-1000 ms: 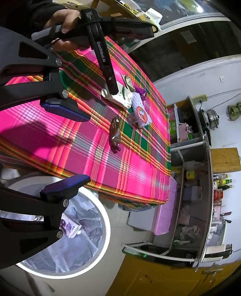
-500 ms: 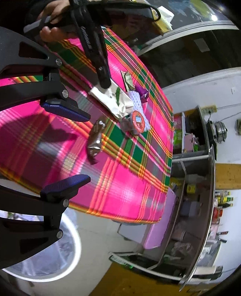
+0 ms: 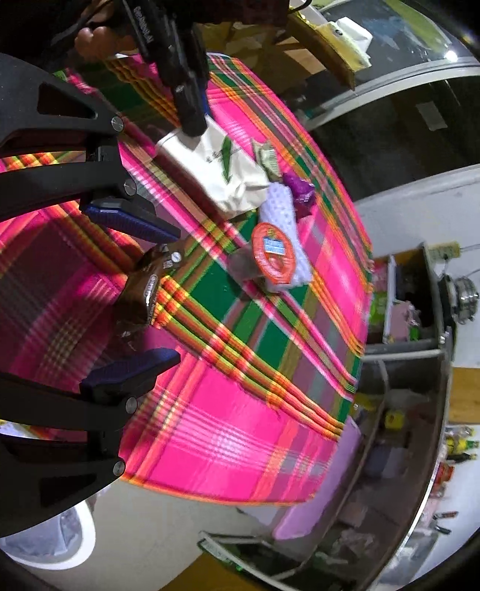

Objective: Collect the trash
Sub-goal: 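Grasp the white paper wrapper with the left tool while the right tool grasps the brown chocolate wrapper, then carry the white wrapper and chocolate wrapper with both tools over the bin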

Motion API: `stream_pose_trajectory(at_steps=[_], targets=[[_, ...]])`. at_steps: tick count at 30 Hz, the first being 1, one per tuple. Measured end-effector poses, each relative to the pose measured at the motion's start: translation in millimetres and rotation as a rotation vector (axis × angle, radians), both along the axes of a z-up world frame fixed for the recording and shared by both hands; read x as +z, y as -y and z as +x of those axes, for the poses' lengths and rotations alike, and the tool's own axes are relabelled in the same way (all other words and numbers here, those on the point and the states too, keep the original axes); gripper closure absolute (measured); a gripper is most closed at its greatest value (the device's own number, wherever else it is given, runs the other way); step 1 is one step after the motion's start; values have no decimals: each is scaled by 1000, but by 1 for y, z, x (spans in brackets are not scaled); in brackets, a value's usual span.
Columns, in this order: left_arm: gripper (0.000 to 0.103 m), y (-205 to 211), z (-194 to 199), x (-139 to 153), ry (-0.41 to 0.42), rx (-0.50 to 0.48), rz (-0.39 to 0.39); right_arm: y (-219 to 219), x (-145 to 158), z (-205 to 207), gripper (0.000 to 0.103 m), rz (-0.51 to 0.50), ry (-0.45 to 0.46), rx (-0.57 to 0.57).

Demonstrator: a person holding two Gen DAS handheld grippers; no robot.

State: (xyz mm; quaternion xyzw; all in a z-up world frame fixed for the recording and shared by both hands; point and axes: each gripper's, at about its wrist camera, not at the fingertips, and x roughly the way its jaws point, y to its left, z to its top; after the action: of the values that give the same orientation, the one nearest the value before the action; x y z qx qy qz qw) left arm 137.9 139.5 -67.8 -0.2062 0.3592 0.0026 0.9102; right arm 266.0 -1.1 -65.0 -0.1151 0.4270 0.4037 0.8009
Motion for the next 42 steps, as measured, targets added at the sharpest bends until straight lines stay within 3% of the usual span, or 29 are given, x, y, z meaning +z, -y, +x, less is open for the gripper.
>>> stream_pose_trajectory(at_steps=[7, 13, 24, 42], targets=[[91, -6, -7, 0, 1, 14, -3, -8, -7, -19, 45, -44, -1, 65], [91, -6, -12, -1, 0, 16, -2, -9, -7, -28, 82, -62, 20, 23], [91, 4, -25, 3, 4, -10, 3, 23, 11, -58, 88, 35, 32, -103], [91, 73, -53, 30, 58, -156, 22, 83, 51, -116, 90, 138, 100, -216]])
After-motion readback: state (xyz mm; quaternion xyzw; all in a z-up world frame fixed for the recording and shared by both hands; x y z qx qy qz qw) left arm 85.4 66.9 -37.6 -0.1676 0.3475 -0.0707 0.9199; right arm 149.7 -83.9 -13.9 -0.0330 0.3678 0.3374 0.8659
